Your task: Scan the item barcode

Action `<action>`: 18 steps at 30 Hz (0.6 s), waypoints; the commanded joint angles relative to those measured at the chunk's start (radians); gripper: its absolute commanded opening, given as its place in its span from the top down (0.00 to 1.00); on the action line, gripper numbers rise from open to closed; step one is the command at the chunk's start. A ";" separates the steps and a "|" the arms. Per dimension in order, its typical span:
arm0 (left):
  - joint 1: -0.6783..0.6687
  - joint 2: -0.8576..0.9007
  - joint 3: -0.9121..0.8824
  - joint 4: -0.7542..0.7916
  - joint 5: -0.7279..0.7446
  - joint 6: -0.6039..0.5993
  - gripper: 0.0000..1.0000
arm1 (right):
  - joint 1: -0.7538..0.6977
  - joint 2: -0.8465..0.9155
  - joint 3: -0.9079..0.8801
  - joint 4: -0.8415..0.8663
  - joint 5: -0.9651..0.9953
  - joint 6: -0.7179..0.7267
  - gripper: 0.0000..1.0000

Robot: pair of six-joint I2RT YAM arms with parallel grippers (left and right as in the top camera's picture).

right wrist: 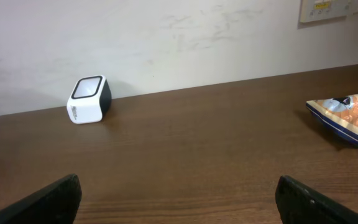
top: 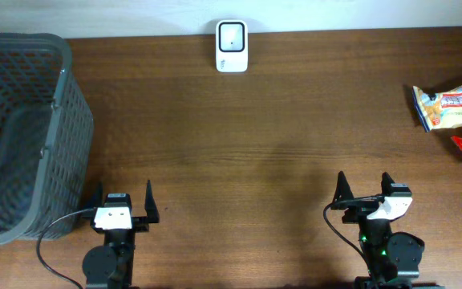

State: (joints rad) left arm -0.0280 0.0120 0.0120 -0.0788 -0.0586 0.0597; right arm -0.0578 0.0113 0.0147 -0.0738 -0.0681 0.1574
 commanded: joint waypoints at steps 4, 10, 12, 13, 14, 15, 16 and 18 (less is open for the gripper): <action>0.005 -0.007 -0.003 -0.005 0.011 -0.002 0.01 | 0.006 -0.008 -0.009 0.000 0.002 -0.002 0.02; 0.005 -0.007 -0.003 -0.005 0.011 -0.002 0.01 | 0.006 -0.008 -0.009 0.000 0.002 -0.002 0.02; 0.005 -0.007 -0.003 -0.005 0.011 -0.002 0.01 | 0.006 -0.008 -0.009 0.000 0.002 -0.002 0.02; 0.005 -0.007 -0.003 -0.005 0.011 -0.002 0.01 | 0.006 -0.008 -0.009 0.000 0.002 -0.002 0.02; 0.005 -0.007 -0.003 -0.005 0.011 -0.002 0.01 | 0.006 -0.008 -0.009 0.000 0.002 -0.003 0.02; 0.005 -0.007 -0.003 -0.005 0.011 -0.002 0.01 | 0.006 -0.008 -0.009 0.000 0.002 -0.002 0.02; 0.005 -0.007 -0.003 -0.005 0.011 -0.002 0.01 | 0.006 -0.008 -0.009 0.002 0.002 -0.002 0.02; 0.005 -0.007 -0.003 -0.004 0.011 -0.002 0.01 | 0.005 -0.008 -0.009 -0.002 0.030 -0.011 0.02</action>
State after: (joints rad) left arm -0.0280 0.0120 0.0120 -0.0788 -0.0586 0.0597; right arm -0.0578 0.0113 0.0147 -0.0738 -0.0677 0.1566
